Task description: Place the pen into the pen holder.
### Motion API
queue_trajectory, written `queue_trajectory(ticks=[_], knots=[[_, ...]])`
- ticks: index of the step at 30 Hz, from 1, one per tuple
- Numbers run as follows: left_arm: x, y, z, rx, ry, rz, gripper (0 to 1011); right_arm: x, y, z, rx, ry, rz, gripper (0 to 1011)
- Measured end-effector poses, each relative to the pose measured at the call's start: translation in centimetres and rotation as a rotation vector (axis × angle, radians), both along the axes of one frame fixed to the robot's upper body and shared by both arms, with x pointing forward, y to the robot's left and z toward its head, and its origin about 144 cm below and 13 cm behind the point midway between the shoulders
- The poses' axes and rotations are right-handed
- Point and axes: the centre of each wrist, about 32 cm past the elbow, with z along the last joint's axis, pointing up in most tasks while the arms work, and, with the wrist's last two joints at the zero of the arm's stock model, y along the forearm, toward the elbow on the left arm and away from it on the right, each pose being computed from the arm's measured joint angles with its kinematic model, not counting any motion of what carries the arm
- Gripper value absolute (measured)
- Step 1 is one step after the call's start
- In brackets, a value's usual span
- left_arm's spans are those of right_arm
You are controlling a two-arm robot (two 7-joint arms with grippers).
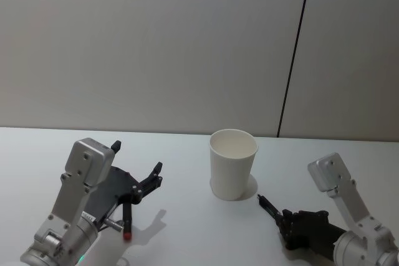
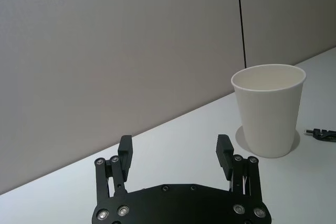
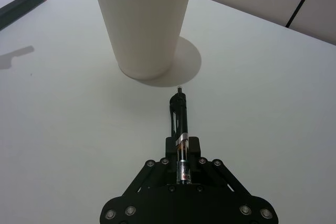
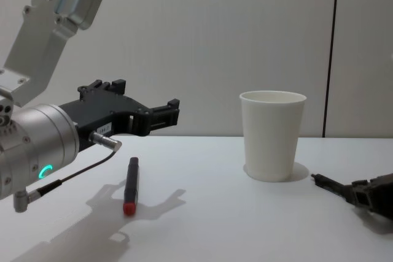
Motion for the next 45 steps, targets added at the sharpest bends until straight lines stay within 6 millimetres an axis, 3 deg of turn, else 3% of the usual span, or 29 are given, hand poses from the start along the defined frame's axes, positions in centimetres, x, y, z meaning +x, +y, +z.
queue_trajectory(ticks=[17,45], knots=[[0.0,0.0,0.0,0.0,0.0,0.0,1003,-0.2,-0.1,-0.2,0.071,-0.074,-0.036,134],[0.0,0.0,0.0,0.0,0.0,0.0,1003,0.1,-1.3,0.7,0.443,-0.457,-0.164,134]])
